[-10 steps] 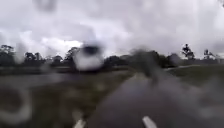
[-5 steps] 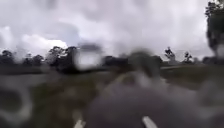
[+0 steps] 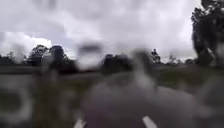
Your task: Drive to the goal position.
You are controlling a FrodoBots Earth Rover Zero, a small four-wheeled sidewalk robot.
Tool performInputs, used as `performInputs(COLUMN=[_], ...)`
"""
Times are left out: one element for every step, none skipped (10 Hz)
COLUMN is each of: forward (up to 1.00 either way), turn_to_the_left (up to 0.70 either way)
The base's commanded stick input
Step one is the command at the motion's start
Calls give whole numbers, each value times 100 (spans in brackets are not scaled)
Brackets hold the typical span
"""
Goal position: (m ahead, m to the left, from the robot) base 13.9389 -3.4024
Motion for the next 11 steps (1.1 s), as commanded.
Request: performInputs(forward=[85,85,85,85,85,85,85,85,85,85,85], turn_to_the_left=[0,0,0,0,0,0,0,0,0,0,0])
